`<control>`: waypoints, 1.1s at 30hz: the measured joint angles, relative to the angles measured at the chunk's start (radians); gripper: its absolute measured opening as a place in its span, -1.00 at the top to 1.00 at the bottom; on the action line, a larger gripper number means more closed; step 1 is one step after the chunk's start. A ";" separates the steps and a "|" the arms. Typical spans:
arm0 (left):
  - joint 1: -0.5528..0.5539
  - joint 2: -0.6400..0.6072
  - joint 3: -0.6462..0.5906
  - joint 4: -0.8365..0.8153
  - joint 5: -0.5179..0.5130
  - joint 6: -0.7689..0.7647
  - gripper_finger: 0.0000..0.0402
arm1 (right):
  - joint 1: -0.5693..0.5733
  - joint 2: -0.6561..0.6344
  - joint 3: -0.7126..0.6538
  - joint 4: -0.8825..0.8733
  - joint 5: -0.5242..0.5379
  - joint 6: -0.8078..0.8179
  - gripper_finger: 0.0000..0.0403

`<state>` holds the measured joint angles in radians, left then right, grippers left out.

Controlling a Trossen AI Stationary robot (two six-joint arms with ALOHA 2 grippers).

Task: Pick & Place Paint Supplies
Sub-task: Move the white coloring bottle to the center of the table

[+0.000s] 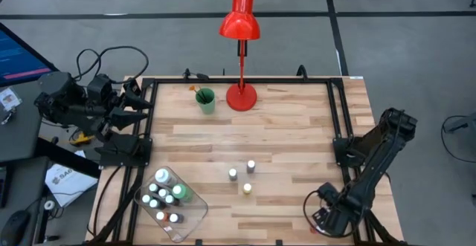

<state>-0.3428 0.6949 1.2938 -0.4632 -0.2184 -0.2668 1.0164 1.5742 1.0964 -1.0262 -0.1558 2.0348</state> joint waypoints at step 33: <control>0.000 0.000 0.000 -0.001 0.005 0.000 0.30 | -0.553 0.039 0.101 -0.041 0.031 -0.713 0.46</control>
<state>-0.3428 0.6949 1.2938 -0.4637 -0.2138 -0.2665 0.4635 1.6135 1.1976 -1.0673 -0.1247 1.3221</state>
